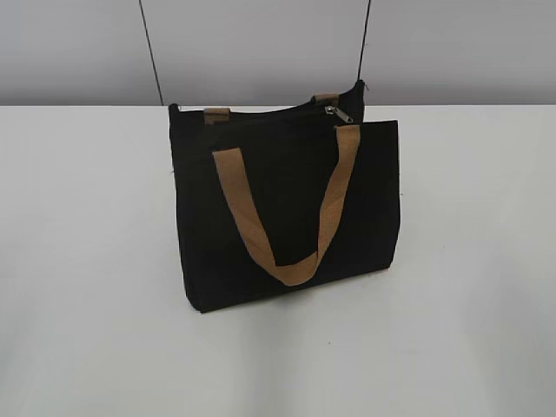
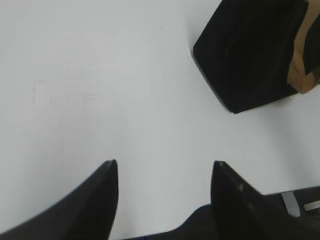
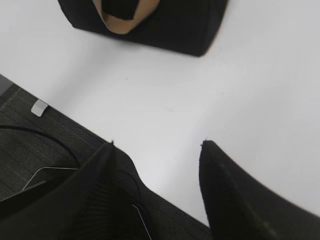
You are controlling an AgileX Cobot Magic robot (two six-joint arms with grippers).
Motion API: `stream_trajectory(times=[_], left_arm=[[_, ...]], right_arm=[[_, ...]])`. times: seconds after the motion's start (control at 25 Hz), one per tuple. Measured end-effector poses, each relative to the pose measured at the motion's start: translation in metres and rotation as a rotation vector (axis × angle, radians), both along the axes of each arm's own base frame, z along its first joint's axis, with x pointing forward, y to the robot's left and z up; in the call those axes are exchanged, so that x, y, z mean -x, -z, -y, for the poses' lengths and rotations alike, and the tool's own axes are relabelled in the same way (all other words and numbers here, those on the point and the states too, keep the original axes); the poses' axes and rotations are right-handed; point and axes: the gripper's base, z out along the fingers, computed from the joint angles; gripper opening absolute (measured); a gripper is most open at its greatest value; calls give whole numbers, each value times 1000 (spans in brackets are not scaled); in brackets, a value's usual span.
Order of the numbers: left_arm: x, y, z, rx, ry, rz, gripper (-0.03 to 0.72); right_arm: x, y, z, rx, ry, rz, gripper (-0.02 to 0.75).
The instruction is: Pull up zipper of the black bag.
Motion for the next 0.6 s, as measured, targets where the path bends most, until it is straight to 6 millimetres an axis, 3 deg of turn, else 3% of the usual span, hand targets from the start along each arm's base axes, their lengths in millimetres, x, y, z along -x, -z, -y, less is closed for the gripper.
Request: stream_trajectory(times=[0.28,0.6], left_arm=[[24,4,-10,30,0,165,444],[23,6,-10,21,5,194,401]], right_arm=[[39,24,24,-24,141,82,413],[44,27,33,-31,217,156,413]])
